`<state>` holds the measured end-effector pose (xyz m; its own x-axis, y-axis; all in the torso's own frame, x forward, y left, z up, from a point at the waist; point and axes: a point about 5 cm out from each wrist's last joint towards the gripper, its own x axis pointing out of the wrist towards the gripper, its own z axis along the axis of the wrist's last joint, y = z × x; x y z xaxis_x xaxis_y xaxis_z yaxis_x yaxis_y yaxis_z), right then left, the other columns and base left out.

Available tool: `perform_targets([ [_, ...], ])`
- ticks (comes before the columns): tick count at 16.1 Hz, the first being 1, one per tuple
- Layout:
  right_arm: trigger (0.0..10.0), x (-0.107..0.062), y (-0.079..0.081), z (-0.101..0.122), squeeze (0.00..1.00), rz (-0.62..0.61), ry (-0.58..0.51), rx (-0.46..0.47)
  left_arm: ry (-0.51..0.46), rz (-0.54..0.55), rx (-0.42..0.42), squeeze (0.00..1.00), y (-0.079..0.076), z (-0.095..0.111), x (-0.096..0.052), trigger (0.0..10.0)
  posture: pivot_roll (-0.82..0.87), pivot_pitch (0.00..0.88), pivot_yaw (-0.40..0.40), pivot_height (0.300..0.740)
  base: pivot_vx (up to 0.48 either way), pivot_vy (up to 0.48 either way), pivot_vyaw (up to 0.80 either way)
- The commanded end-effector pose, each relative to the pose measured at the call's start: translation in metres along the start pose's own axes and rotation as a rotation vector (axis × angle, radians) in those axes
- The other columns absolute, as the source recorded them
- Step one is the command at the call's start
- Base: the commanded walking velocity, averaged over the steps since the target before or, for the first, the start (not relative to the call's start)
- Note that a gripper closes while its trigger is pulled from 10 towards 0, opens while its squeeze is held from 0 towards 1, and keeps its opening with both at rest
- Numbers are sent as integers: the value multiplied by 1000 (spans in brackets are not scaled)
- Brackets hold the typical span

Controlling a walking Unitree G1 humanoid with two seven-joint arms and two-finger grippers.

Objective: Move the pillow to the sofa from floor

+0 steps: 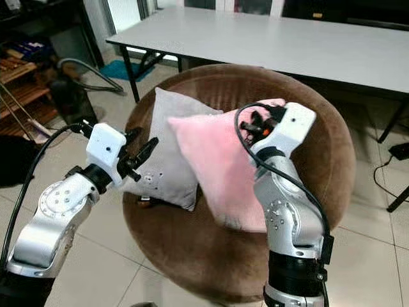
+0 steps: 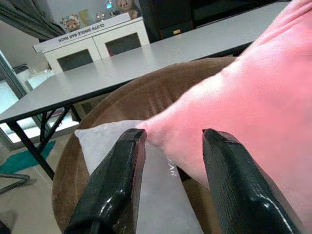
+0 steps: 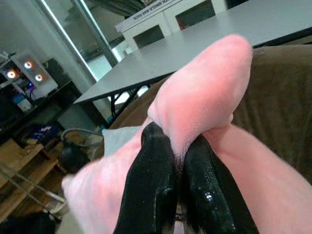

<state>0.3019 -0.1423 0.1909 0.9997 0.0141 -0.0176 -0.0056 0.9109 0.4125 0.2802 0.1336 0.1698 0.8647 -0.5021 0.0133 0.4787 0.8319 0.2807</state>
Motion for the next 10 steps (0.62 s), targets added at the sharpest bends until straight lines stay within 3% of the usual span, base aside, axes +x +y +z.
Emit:
perform_targets([
  [1, 10000, -1, 13, 11, 0, 46, -29, -19, 13, -11, -1, 0, 1, -1, -7, 10000, -14, 41, 34, 740, 0, 0, 0],
  [4, 10000, 12, 21, -11, 0, -12, 79, -41, 91, -83, -16, 0, -6, -10, -31, 10000, 22, 102, 28, 740, 0, 0, 0],
  [6, 10000, 24, 23, -20, 0, -43, 112, -41, 122, -98, -15, 0, -7, -13, -38, 10000, 30, 122, 30, 740, 0, 0, 0],
  [8, 10000, 54, 30, -31, 0, -105, 142, -31, 158, -106, 2, 0, 1, -11, -53, 10000, 78, 196, 48, 740, 0, 0, 0],
  [10, 10000, 68, 31, -31, 0, -139, 141, -30, 169, -108, 7, 0, 3, -9, -57, 10000, 96, 211, 45, 740, 0, 0, 0],
])
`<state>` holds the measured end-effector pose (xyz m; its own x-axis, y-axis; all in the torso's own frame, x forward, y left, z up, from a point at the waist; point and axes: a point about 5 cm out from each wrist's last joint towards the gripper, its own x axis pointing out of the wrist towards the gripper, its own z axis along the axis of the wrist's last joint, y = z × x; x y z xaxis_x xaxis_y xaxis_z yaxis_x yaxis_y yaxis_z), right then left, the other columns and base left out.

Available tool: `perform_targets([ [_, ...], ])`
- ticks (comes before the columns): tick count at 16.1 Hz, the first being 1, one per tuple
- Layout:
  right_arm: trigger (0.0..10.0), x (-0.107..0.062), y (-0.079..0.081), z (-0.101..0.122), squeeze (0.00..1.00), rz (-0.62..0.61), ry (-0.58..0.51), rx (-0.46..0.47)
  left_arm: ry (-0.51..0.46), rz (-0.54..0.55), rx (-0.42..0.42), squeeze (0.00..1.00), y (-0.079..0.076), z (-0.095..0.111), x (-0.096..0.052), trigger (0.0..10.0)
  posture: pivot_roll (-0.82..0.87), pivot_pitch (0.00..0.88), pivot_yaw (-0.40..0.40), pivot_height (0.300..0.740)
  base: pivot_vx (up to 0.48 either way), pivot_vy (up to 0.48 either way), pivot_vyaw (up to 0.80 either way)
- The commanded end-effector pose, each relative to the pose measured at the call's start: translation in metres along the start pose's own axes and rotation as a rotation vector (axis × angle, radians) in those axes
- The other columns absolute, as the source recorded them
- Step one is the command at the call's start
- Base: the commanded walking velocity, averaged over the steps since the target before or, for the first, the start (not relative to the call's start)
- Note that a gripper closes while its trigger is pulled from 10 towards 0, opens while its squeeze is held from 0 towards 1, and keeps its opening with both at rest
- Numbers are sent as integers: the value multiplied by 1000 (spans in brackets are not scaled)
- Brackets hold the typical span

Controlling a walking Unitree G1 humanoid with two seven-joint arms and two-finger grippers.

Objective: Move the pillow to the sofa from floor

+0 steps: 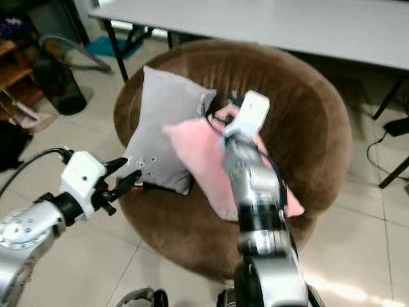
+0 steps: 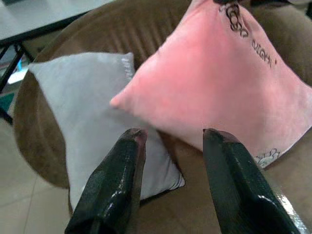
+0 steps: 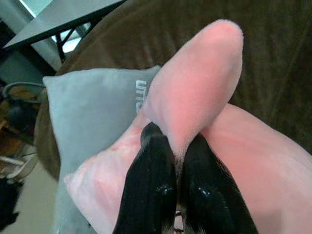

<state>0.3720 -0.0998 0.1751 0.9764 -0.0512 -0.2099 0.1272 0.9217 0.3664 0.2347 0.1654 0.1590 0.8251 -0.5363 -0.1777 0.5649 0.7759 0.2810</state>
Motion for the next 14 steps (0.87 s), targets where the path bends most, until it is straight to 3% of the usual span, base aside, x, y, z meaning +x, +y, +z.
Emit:
perform_targets([
  [1, 10000, 4, 1, 1, 0, -17, -15, 13, 5, -10, 5, 0, 1, 2, -3, 10000, 100, 214, 45, 740, 0, 0, 0],
  [2, 10000, 20, 2, 11, 0, -56, -27, 26, 11, -10, 8, 0, 2, 5, -8, 10000, 133, 227, 45, 740, 0, 0, 0],
  [4, 10000, 32, 3, 29, 43, -31, -70, 23, 19, -7, 12, 0, 3, 7, -14, 10000, 147, 222, 38, 740, 0, 0, 0],
  [5, 10000, 34, 7, 35, 1000, 63, -88, 60, 21, -7, 11, 0, 2, 7, -15, 10000, 156, 224, 32, 740, 0, 0, 0],
  [8, 10000, 38, -2, 81, 1000, -21, -250, 10, 11, -7, -5, 0, -2, 10, -14, 10000, 161, 193, 22, 740, 0, 0, 0],
  [9, 10000, 38, -5, 97, 0, -30, -302, -23, 1, -3, -8, 0, -3, 11, -11, 10000, 151, 181, 21, 740, 0, 0, 0],
  [12, 10000, 36, -7, 114, 0, 28, -374, -97, -39, 48, -20, 0, -1, 10, 2, 10000, 102, 137, 21, 740, 0, 0, 0],
  [13, 10000, 35, -10, 112, 0, 53, -397, -118, -58, 87, -54, 0, -1, 9, 9, 10000, 72, 114, 26, 740, 0, 0, 0],
  [14, 10000, 34, -15, 97, 0, 65, -389, -151, -53, 149, -141, 0, -2, -2, 16, 10000, 35, 96, 34, 740, 0, 0, 0],
])
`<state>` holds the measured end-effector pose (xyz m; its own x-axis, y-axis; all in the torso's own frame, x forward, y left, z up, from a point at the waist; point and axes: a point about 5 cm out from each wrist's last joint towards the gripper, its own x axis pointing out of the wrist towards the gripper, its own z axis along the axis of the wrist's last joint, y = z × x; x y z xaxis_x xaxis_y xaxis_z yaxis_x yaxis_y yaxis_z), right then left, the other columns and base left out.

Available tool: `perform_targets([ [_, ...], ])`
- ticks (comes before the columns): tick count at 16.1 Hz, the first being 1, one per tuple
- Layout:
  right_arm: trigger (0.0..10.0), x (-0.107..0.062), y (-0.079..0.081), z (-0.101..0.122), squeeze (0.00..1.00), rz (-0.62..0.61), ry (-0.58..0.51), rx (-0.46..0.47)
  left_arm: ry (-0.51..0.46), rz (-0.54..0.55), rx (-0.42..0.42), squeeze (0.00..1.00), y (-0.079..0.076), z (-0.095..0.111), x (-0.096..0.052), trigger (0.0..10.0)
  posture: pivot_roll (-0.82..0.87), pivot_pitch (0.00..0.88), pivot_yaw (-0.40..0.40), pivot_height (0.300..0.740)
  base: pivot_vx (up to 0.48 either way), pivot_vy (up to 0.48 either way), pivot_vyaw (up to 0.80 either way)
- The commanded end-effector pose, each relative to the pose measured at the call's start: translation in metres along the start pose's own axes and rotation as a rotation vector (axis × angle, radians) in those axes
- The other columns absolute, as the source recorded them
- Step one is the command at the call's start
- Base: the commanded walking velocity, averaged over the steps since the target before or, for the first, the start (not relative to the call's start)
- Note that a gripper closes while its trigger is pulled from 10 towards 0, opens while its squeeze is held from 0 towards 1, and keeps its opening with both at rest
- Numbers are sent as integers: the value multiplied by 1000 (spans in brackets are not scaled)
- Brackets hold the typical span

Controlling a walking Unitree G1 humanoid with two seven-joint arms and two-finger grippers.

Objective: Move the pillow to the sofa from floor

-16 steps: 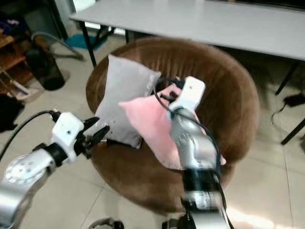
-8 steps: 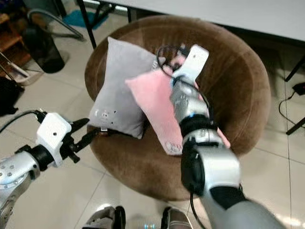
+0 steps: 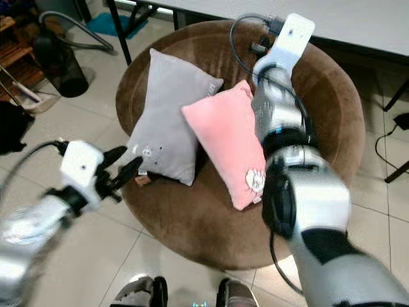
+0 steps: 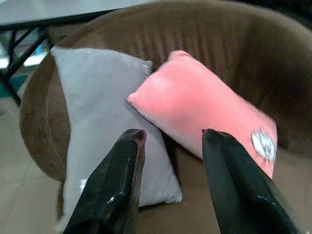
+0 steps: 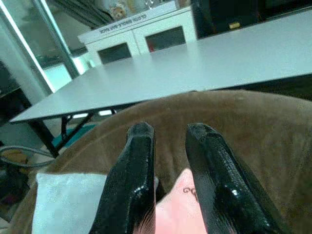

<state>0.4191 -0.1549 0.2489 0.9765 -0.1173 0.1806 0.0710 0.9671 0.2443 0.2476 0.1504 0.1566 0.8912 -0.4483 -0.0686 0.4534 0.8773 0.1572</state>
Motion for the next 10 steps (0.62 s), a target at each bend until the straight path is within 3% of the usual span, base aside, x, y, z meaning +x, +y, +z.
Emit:
perform_targets([
  [1, 10000, -6, -1, -13, 0, 21, 26, -8, 36, 32, 6, 0, 2, -11, 1, 10000, 12, 85, 33, 740, 0, 0, 0],
  [2, 10000, -18, -2, -29, 0, 42, 55, -11, 37, 36, 27, 0, 1, -15, 3, 10000, -1, 76, 33, 740, 0, 0, -788],
  [4, 10000, -80, -8, -63, 0, 104, 161, -85, 66, 89, 60, 0, 3, -23, 7, 10000, -15, 69, 34, 740, 0, 0, -800],
  [5, 10000, -120, -19, -80, 0, 63, 247, -164, 58, 97, 68, 0, 3, -25, 10, 10000, -36, 73, 45, 740, 0, 0, -800],
  [6, 10000, -150, -28, -90, 0, 26, 288, -186, 58, 95, 78, 0, 2, -28, 11, 10000, -45, 58, 45, 740, 0, 0, -788],
  [8, 10000, -169, -37, -96, 0, -7, 316, -221, 53, 92, 76, 0, 1, -29, 13, 10000, -50, 46, 47, 740, 0, 0, -788],
  [10, 10000, -192, -58, -89, 0, -142, 373, -210, 27, 90, 65, 0, 1, -27, 23, 10000, -71, 26, 60, 740, 0, 0, -788],
])
